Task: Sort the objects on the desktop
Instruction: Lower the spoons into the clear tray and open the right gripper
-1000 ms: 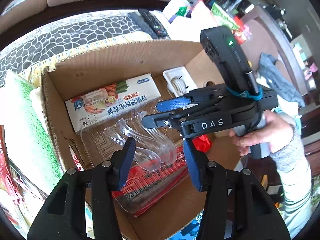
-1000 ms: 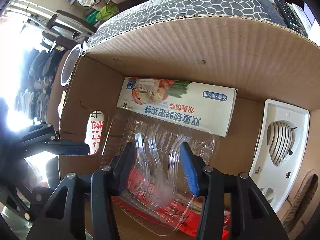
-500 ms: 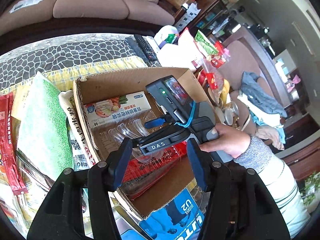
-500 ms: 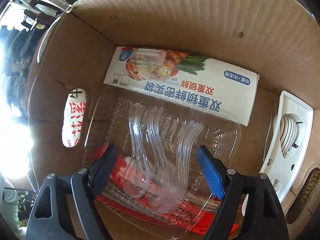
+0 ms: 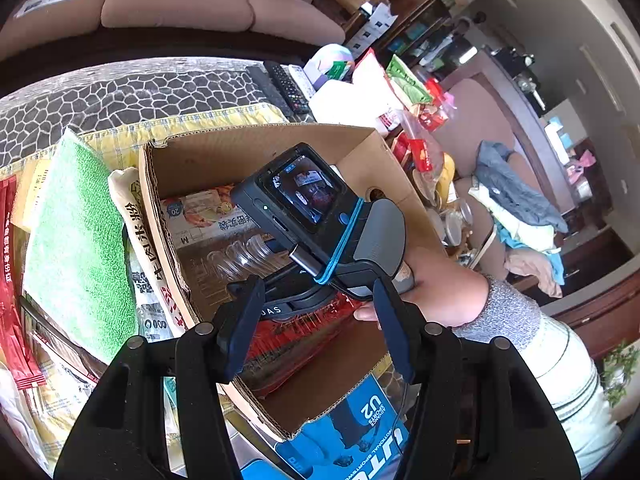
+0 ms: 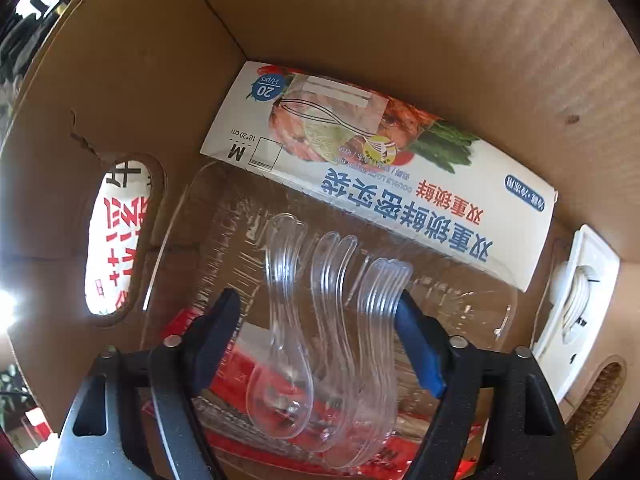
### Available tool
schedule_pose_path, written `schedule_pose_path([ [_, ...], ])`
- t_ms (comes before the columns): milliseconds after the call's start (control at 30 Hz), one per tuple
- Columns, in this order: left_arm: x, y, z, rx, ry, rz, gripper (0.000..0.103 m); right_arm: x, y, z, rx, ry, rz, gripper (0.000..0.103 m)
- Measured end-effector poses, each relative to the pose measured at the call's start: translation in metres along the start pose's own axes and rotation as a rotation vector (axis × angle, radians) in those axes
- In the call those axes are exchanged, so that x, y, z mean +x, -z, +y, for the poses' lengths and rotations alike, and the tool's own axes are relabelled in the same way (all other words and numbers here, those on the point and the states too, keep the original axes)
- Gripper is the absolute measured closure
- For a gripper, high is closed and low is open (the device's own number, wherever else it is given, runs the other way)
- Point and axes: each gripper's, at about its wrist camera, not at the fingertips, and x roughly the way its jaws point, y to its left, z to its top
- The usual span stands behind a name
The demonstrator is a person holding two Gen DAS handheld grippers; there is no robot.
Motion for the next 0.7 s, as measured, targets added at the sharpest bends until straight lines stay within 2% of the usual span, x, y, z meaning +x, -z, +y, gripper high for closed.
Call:
schedule_pose_path([
  [67, 0.000, 0.001, 0.000, -0.002, -0.001, 0.000, 0.049, -0.002, 0.000, -0.001, -0.005, 0.025, -0.009, 0.045],
  [200, -0.002, 0.002, 0.001, -0.004, -0.006, -0.005, 0.049, -0.005, 0.001, -0.006, 0.004, 0.049, -0.023, 0.061],
  [233, -0.003, 0.002, 0.000, -0.004, -0.008, -0.006, 0.049, -0.007, 0.001, -0.006, 0.005, 0.045, -0.030, 0.070],
  [267, -0.003, 0.002, 0.001, -0.006, -0.010, -0.007, 0.049, -0.007, 0.001, -0.007, 0.001, 0.054, -0.030, 0.075],
  [367, -0.002, 0.002, 0.000, -0.003, -0.010, -0.005, 0.049, -0.007, 0.003, -0.006, -0.035, 0.136, -0.022, 0.078],
  [467, -0.002, 0.002, -0.003, 0.006, -0.008, -0.003, 0.049, -0.009, 0.004, -0.012, -0.020, 0.135, -0.019, 0.082],
  [700, 0.002, 0.003, -0.010, 0.018, -0.005, 0.003, 0.047, -0.016, 0.003, -0.033, 0.035, 0.209, -0.031, 0.082],
])
